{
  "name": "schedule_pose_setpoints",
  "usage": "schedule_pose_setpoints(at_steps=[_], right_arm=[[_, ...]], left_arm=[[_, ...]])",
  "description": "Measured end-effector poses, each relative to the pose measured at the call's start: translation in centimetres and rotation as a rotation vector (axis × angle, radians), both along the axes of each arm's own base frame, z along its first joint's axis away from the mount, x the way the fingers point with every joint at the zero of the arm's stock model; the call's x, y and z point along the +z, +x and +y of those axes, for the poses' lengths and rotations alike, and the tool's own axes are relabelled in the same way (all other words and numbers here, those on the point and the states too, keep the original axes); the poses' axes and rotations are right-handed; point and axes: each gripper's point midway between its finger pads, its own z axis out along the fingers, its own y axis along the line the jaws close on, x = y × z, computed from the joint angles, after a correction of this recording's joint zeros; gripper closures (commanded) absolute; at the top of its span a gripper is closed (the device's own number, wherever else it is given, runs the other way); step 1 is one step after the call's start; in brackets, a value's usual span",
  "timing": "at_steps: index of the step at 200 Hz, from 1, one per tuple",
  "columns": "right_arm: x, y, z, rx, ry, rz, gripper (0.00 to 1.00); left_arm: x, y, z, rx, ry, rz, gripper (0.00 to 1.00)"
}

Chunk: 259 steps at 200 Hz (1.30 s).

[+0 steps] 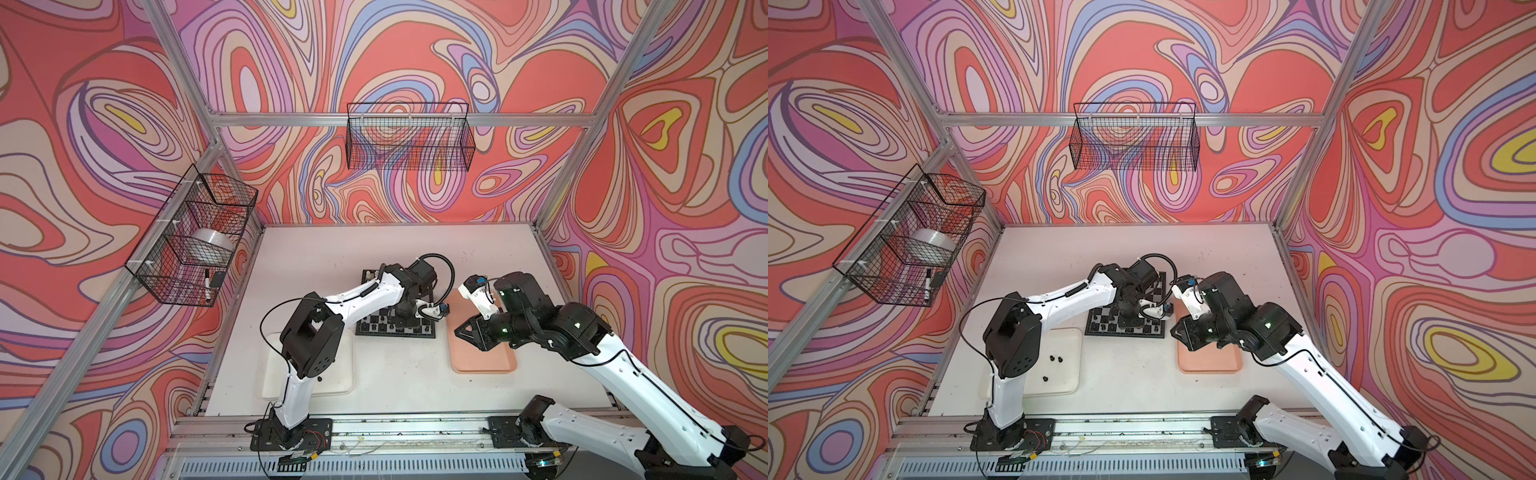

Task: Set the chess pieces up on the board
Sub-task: 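Lower the black pawn onto an edge square while the right gripper nears the pink tray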

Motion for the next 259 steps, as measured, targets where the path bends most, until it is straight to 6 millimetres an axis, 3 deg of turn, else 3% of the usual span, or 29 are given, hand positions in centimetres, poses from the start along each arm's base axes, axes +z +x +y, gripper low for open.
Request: schedule_pose_setpoints(at_steps=[143,259], right_arm=[[-1.2,-0.1,-0.3,-0.007,-0.024,0.017,0.80],[-1.6,0.0,-0.4,-0.012,-0.035,0.020,0.80]], left_arm=[[-1.5,0.1,-0.1,0.000,0.021,0.017,0.86],[-1.6,0.6,0.0,0.004,0.027,-0.005,0.83]])
